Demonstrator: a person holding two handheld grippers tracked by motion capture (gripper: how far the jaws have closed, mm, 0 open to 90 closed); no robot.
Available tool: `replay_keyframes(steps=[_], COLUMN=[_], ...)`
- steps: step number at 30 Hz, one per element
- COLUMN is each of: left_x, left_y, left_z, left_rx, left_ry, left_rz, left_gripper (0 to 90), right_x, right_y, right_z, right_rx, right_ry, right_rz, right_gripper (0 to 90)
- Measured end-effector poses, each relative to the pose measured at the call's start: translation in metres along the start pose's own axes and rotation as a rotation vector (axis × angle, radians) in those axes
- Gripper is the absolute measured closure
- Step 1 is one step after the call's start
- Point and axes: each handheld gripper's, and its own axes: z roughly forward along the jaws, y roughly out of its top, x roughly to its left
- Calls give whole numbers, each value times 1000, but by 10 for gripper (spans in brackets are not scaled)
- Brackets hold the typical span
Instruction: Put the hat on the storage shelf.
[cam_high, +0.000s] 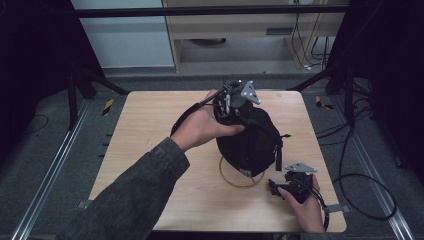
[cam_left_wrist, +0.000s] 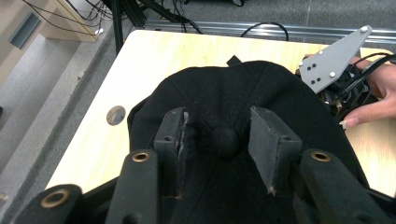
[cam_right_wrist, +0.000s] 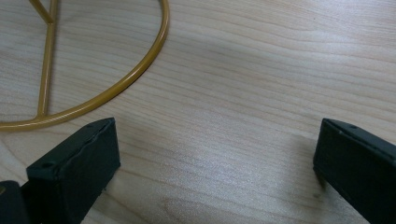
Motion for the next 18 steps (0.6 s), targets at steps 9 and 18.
replay_keyframes(steps=[9, 18], left_x=[-2, -4], left_y=[-1, -5], left_z=[-6, -10], left_rx=[-29, -68], left_ry=[18, 12], left_rz=[-4, -22], left_gripper=[468, 181], right_x=[0, 0], right_y=[0, 0], right_z=[0, 0], right_rx=[-1, 0], right_ry=[0, 1], right_rz=[2, 1], right_gripper=[6, 6])
